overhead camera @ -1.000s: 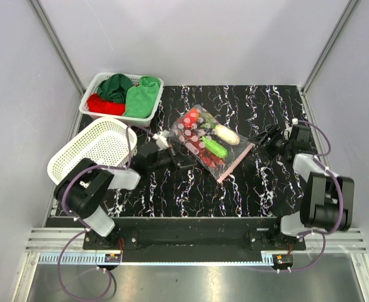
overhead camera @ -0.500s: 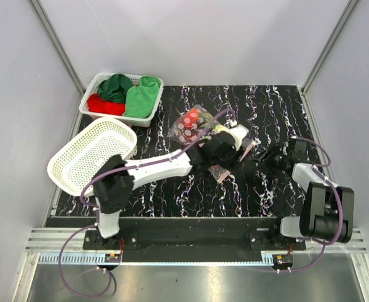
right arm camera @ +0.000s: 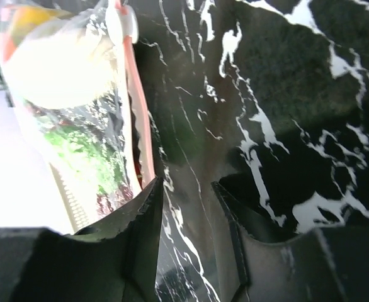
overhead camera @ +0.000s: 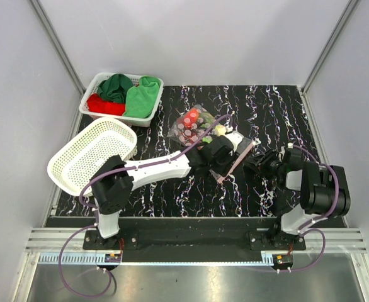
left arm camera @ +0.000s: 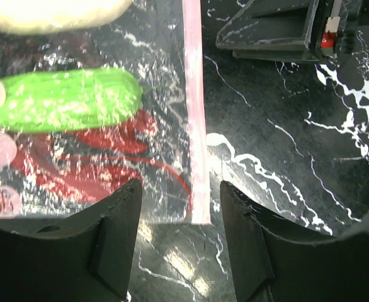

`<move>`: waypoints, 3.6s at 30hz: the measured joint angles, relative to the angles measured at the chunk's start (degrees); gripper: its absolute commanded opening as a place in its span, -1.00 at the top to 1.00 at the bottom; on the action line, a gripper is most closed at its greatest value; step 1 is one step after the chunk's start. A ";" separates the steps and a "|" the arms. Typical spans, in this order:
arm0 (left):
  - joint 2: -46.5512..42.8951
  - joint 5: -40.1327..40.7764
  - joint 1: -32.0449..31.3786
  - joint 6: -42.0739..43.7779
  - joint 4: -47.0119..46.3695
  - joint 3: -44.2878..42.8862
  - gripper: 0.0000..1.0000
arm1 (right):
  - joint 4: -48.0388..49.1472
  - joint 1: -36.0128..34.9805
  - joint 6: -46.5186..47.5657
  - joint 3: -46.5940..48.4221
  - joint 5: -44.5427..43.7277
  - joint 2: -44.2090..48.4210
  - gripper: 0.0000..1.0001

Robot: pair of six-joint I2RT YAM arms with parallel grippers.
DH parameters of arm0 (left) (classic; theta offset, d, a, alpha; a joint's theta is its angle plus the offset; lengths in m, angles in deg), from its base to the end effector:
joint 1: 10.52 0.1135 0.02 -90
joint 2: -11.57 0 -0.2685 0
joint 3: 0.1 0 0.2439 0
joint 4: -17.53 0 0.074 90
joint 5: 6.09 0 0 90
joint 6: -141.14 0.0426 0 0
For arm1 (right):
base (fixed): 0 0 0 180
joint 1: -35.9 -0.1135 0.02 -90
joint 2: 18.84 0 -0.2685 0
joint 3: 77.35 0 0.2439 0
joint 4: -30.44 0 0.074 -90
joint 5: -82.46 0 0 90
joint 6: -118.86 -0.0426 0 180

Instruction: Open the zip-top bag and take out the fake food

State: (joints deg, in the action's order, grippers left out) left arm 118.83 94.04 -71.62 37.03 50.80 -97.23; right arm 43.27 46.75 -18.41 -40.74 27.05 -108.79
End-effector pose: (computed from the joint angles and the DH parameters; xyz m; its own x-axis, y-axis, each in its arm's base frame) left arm 0.2115 -0.3676 0.2474 -0.5171 0.4401 -0.7341 0.6950 0.7165 -0.0599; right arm 0.2484 -0.0230 0.1155 -0.6304 0.7366 -0.2450 0.2861 0.5139 0.8087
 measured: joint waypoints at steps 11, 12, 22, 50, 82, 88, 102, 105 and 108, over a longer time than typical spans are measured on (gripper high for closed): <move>-2.32 -0.04 -0.02 -2.23 -0.15 3.82 -0.11 | 27.32 0.02 -9.29 -1.31 5.86 -15.21 0.23; -2.32 -0.04 -0.02 -2.29 -0.13 3.89 -0.11 | 29.27 0.02 -9.92 -1.31 6.40 -16.48 0.23; -2.86 0.00 -0.02 -2.45 -0.24 3.89 -0.14 | 35.85 -2.73 -12.41 0.87 8.02 -21.03 0.10; -22.18 3.52 -0.02 -9.49 3.52 -1.03 -0.32 | -49.16 -8.68 18.40 43.15 -2.43 16.46 1.00; -37.79 0.72 2.82 -18.12 -0.59 11.45 0.20 | -79.54 -30.99 36.79 64.76 -5.42 2.80 1.00; -37.79 -8.50 9.73 -18.05 -2.45 17.16 0.16 | -76.02 -31.50 35.50 62.34 -2.32 3.76 1.00; -26.82 -16.65 9.81 -17.86 -7.15 19.80 -0.03 | -73.18 -31.76 34.07 61.70 2.47 6.43 1.00; -26.60 -18.99 10.12 -17.77 -7.69 20.46 -0.08 | -72.70 -31.76 33.88 60.87 3.28 6.78 1.00; -25.59 -21.53 10.34 -17.66 -8.90 20.46 -0.11 | -72.28 -31.76 33.77 60.30 4.15 6.95 1.00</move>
State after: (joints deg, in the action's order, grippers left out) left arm 93.24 72.51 -61.28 19.37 41.90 -76.77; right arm -29.01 14.99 15.36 19.56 31.20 -101.84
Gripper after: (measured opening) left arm 0.547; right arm 0.011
